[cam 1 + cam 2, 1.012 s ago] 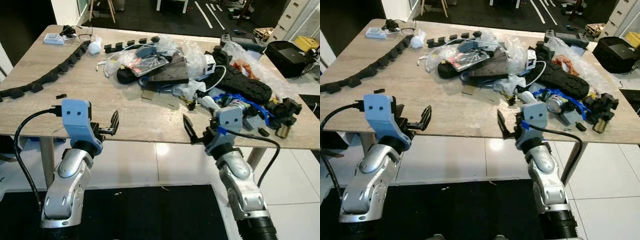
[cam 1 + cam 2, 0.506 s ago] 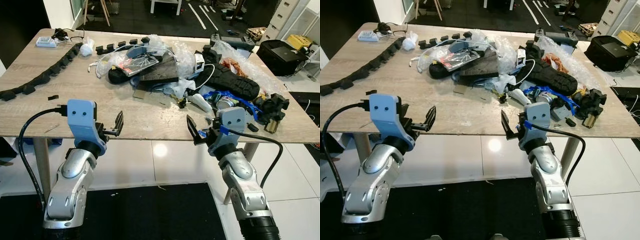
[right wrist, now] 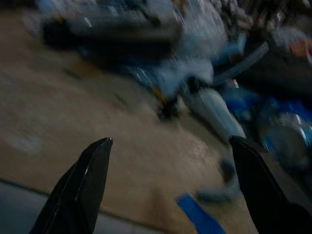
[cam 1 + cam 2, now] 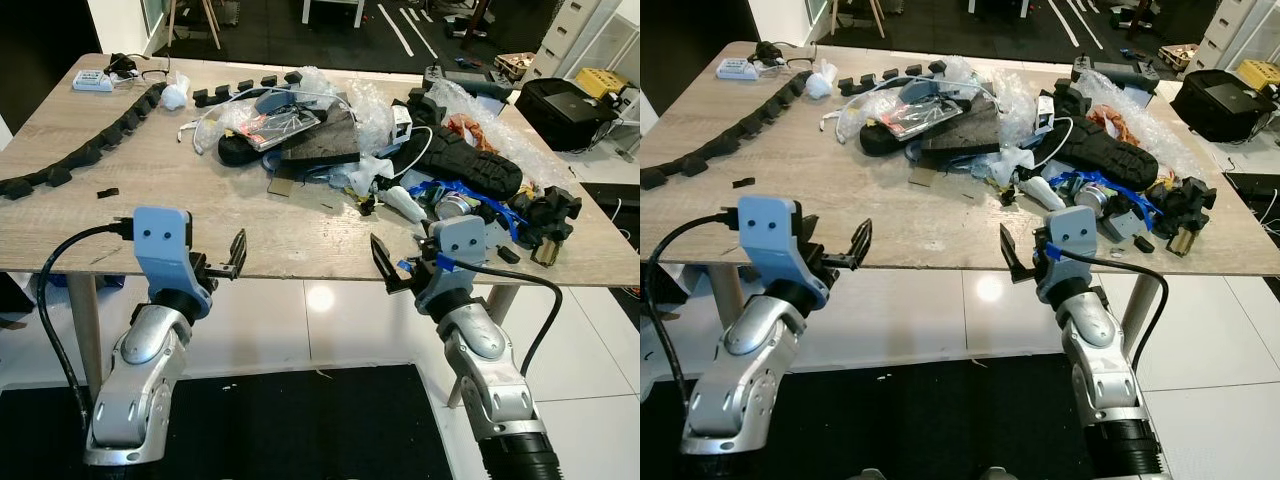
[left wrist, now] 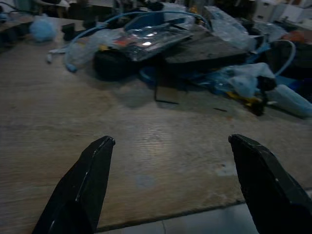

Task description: Picking trash to rubbish bin

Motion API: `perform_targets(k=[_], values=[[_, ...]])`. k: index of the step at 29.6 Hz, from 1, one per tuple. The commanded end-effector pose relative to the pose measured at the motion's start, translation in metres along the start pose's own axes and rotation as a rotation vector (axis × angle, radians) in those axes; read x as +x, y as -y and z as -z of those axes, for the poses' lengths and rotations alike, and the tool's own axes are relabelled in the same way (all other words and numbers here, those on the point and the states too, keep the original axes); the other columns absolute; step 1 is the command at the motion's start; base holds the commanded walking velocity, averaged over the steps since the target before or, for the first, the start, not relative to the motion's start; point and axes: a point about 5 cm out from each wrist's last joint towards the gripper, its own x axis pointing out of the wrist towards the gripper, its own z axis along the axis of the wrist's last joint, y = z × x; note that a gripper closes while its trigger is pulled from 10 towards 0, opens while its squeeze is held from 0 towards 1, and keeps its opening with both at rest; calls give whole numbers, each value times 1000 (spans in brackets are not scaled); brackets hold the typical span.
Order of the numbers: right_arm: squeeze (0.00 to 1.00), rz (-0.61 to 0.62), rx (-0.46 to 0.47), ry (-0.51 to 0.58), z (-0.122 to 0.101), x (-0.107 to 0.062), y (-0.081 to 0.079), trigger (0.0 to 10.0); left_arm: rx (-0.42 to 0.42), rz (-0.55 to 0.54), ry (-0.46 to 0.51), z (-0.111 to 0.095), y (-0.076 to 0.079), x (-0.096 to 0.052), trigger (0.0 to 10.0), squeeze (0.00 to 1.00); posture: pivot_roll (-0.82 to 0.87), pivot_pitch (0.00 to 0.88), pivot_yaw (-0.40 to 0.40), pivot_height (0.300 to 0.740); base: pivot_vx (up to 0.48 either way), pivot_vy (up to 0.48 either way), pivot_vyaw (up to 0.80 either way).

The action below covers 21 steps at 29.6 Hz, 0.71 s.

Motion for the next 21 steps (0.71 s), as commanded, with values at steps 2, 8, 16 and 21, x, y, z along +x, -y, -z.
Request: perform_targets(k=[2, 8, 16, 21], values=[[341, 94, 15, -82, 16, -4, 20, 10000, -5, 48, -28, 11, 6, -2, 10000, 0, -3, 134, -84, 740, 0, 0, 0], [1000, 124, 73, -85, 22, -2, 39, 10000, 0, 73, -35, 13, 6, 3, 10000, 0, -3, 151, -73, 740, 0, 0, 0], [1000, 128, 142, -44, 20, 3, 48, 10000, -8, 68, -9, 12, 6, 4, 10000, 0, 3, 163, -75, 740, 0, 0, 0], [1000, 123, 229, -36, 21, 12, 51, 10000, 1, 134, 6, 14, 13, 13, 10000, 0, 12, 173, -72, 740, 0, 0, 0]])
